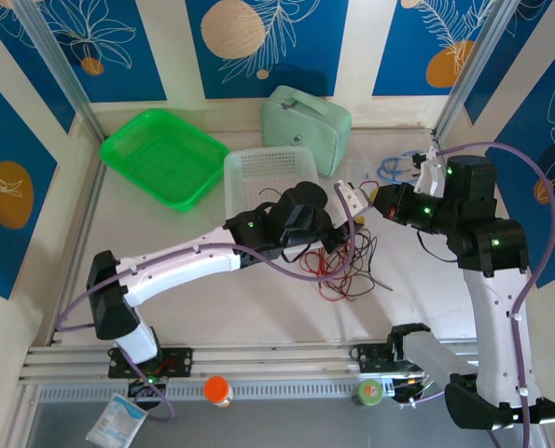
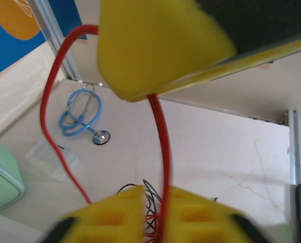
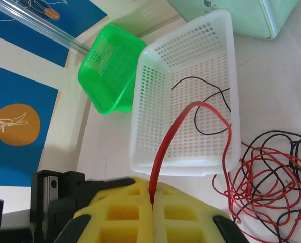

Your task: Untangle the cables

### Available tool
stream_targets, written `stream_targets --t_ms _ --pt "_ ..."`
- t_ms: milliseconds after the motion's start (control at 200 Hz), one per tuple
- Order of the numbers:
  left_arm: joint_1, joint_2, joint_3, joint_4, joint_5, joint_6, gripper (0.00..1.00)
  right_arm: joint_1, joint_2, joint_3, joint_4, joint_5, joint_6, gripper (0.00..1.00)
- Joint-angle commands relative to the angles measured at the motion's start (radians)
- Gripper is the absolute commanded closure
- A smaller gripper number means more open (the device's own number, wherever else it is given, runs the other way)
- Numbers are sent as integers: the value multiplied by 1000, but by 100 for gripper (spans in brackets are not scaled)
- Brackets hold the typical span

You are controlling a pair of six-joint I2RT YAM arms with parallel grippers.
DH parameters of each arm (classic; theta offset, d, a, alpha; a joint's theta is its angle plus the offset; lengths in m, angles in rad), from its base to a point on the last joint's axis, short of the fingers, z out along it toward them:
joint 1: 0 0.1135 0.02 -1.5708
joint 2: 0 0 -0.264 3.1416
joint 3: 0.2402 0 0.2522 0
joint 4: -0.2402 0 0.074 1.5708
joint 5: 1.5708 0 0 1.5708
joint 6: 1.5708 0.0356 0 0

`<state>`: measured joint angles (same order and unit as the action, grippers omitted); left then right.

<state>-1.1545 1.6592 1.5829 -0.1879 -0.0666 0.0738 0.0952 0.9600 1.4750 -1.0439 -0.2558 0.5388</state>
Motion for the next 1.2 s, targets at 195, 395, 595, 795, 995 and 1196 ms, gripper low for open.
stream_targets --t_ms 195,395,595,795,995,1196 --pt "-4 -47 27 -11 -157 25 100 13 -23 -52 26 8 45 73" --pt "30 -63 137 -135 -327 68 100 13 -62 -89 24 50 62 26" --pt "177 -95 236 -234 -378 66 100 13 -144 -172 15 68 87 14" --pt "411 -130 250 -271 -389 28 100 15 -203 -264 -16 69 84 11" --pt "681 -119 202 -226 -340 -47 100 17 -249 -332 -18 41 89 13" --pt "929 -16 185 -166 -231 -155 100 33 -284 -381 -15 25 112 14"
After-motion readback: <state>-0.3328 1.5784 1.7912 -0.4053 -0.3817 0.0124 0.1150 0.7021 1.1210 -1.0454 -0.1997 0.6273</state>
